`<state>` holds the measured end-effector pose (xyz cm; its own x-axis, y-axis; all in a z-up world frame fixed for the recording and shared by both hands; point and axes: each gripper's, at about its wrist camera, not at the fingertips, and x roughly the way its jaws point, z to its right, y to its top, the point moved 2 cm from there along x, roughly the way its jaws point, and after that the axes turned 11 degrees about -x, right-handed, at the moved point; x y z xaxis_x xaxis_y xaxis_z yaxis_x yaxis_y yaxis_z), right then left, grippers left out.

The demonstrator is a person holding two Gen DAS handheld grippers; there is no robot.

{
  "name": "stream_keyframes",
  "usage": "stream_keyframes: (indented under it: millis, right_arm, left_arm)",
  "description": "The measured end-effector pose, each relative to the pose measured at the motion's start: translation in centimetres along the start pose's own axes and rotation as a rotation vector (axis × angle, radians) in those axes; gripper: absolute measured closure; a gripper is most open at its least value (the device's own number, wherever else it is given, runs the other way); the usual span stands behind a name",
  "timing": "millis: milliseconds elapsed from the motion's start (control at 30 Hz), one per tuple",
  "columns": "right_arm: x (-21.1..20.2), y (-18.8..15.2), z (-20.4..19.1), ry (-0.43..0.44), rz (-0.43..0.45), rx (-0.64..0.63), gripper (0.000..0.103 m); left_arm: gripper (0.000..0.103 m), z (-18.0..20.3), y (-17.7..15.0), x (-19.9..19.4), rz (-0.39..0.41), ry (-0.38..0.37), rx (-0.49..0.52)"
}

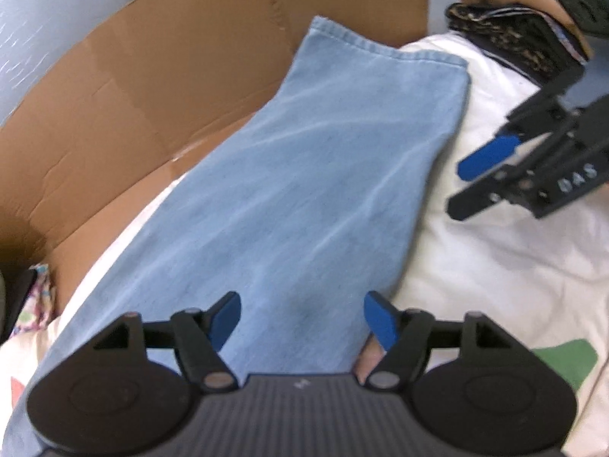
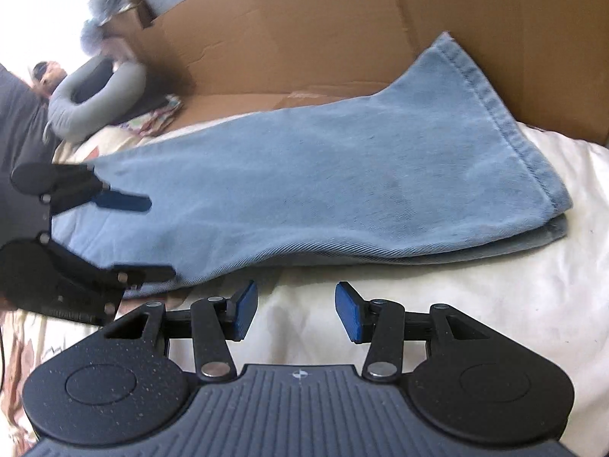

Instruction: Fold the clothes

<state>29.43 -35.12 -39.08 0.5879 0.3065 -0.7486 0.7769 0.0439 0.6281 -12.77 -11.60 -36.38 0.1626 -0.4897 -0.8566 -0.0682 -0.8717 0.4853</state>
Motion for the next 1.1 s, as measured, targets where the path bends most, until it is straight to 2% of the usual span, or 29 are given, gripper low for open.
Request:
stream_keyframes:
  millis: [100, 233, 267, 333, 433, 600, 800, 1100]
  right_arm:
    - [0.3, 0.0, -0.7, 0.001, -0.007, -0.033, 0.051]
    - [0.7, 0.5, -1.1, 0.005, -0.003, -0.032, 0.051]
    - [0.8, 0.7, -1.2, 0.003, 0.001, -0.037, 0.051]
    - [0.8, 1.1, -1.5, 0.005, 0.009, -0.043, 0.051]
    - [1.1, 1.5, -1.9, -0.005, 0.01, -0.054, 0.051]
    - [1.5, 1.9, -2.3, 0.004, 0.006, -0.068, 0.051]
    - [1.5, 1.6, -2.3, 0.008, -0.004, -0.074, 0.051]
    - [1.8, 1.4, -2.1, 0.003, -0.016, -0.088, 0.051]
  left_arm:
    - [0.033, -0.6, 0.0, 0.2, 0.006, 0.012, -0.044]
    - [0.048, -0.5, -0.2, -0.3, 0.035, 0.042, -0.01]
    - [0.049, -0.5, -0.2, -0.7, 0.046, 0.039, -0.008]
    - [0.047, -0.5, -0.1, -1.1, 0.059, 0.027, -0.006]
    - [0.034, 0.1, 0.0, -1.5, 0.057, -0.003, -0.007]
    - [0.033, 2.5, -0.7, -0.6, 0.026, -0.017, 0.052]
    - [0.032, 3.2, -1.9, 1.3, -0.007, 0.045, 0.091]
    - [0.033, 1.3, -0.5, -1.7, 0.133, 0.034, 0.045]
